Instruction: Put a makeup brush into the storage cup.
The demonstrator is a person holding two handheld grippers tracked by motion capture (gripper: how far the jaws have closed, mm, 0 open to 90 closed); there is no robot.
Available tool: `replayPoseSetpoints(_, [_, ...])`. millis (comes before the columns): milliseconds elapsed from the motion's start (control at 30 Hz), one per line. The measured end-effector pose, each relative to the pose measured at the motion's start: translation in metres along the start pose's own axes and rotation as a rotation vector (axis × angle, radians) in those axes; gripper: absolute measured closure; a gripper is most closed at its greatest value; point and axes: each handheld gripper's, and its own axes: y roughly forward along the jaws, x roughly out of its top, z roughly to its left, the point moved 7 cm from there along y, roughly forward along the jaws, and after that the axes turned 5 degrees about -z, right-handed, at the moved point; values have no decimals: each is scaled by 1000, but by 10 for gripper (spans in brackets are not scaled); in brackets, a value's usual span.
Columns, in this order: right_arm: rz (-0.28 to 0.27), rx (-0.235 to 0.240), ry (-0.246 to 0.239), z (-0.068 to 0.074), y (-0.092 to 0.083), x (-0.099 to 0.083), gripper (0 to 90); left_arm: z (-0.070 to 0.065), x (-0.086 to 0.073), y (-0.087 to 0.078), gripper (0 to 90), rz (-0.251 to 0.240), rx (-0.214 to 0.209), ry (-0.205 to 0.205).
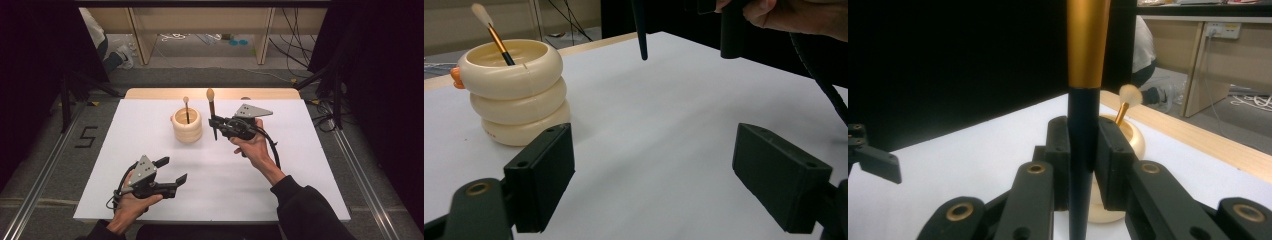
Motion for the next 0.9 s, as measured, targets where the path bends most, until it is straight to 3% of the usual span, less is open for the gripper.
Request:
replayPoseSetpoints(233, [1, -3, 5, -4, 9, 8, 785, 1, -1, -1, 165, -1, -1, -11])
replayPoseSetpoints(267, [-19, -4, 6, -4, 12, 10, 785, 1, -1, -1, 164, -2, 7, -24])
replayPoseSetpoints(367, [-15, -11, 2, -5, 15, 13, 784, 2, -2, -1, 163, -1, 7, -25])
replayPoseSetpoints(400, [-19, -9, 3, -6, 17, 13, 785, 2, -2, -1, 163, 3, -3, -8])
replayPoseSetpoints(533, [-13, -9, 4, -7, 22, 16, 785, 1, -3, -1, 159, -4, 5, -39])
replayPoseSetpoints(867, [-23, -21, 14, -12, 30, 17, 784, 2, -4, -2, 158, 1, 0, -43])
replayPoseSetpoints(900, [-15, -18, 15, -12, 30, 17, 785, 3, -4, -2, 158, 1, -1, -30])
